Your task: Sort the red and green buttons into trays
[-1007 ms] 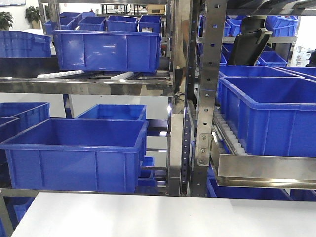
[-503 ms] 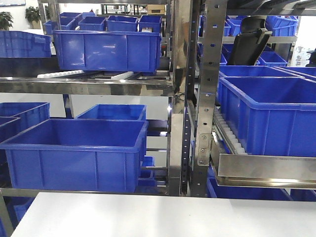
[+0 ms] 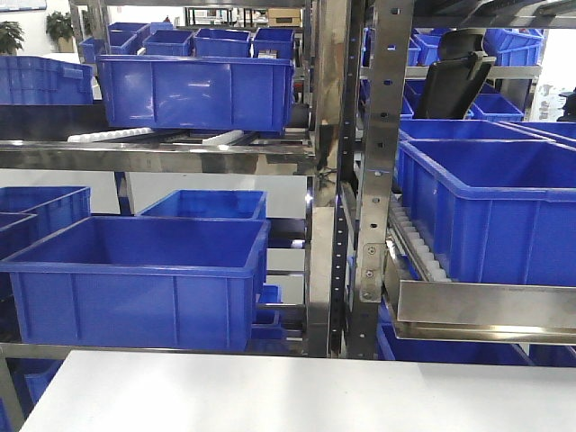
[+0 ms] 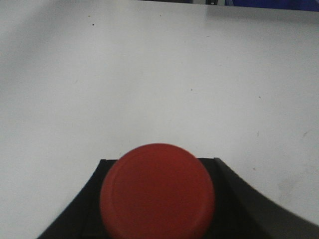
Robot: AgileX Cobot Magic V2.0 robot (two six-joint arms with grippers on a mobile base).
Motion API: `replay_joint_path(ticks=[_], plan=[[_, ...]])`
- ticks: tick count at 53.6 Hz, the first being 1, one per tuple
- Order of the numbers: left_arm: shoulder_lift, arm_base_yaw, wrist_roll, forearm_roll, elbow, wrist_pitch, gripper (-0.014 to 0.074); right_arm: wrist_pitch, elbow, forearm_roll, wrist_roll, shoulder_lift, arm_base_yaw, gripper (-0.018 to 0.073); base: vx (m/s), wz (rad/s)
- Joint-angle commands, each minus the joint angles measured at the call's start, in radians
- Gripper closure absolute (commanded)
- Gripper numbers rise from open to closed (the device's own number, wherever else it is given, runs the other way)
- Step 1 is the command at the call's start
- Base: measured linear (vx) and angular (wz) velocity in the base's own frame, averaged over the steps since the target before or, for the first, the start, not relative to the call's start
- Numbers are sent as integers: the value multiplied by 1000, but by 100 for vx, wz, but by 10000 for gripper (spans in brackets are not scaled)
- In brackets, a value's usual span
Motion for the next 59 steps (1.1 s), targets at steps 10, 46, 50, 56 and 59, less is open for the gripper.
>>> replay_joint_path(ticks=[10,46,50,56,59], plan=[[123,-17,-4,-138,273,-140,63,-196,-8,-5,-10,-27,-5,573,0,0],[560,-225,-101,-40,451,-680,63,-189,-8,106,-11,-27,-5,573,0,0],[603,-225,-194,90,451,-763,63,-189,-8,106,-11,-27,-5,573,0,0],[680,-225,-264,213,451,-924,63,-189,-8,107,-11,-27,-5,573,0,0],[729,-225,-267,213,451,-995,63,-189,-8,106,-10,-27,-5,573,0,0]])
